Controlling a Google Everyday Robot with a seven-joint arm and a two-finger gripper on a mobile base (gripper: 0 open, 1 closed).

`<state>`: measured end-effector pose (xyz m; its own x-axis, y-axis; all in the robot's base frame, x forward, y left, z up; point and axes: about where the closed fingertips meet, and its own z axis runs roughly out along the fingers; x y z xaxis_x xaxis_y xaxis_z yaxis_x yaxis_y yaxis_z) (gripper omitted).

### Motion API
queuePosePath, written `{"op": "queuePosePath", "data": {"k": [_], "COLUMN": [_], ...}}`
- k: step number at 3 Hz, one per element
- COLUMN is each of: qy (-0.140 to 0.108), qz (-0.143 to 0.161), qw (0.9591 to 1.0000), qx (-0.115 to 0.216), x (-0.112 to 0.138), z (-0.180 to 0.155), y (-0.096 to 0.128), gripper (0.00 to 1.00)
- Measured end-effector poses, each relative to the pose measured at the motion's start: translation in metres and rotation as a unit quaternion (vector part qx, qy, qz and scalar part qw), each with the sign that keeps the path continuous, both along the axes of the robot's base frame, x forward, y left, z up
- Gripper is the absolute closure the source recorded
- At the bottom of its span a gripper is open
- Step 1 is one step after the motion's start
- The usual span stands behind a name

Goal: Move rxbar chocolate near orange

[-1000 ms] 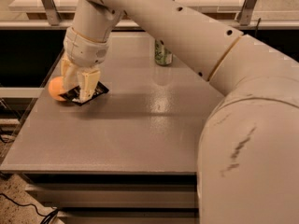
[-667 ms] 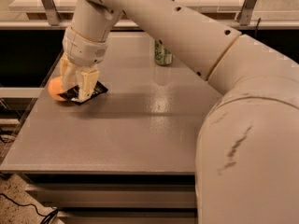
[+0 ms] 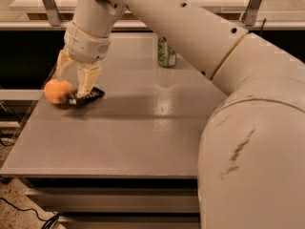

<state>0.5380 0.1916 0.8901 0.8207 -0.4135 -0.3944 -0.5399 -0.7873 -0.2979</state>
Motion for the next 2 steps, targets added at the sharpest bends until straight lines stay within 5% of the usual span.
{"op": "queuePosePath", "data": {"k": [1,2], "qy": [-0.004,-0.007], "qz": [-0.001,-0.001], "qw": [1.0,1.0], "qx": [0.0,0.0], "x": [0.0027,0.0059], "z": [0.0054,0.0092], "y": [-0.002,-0.0033], "gripper": [0.0,0.0]}}
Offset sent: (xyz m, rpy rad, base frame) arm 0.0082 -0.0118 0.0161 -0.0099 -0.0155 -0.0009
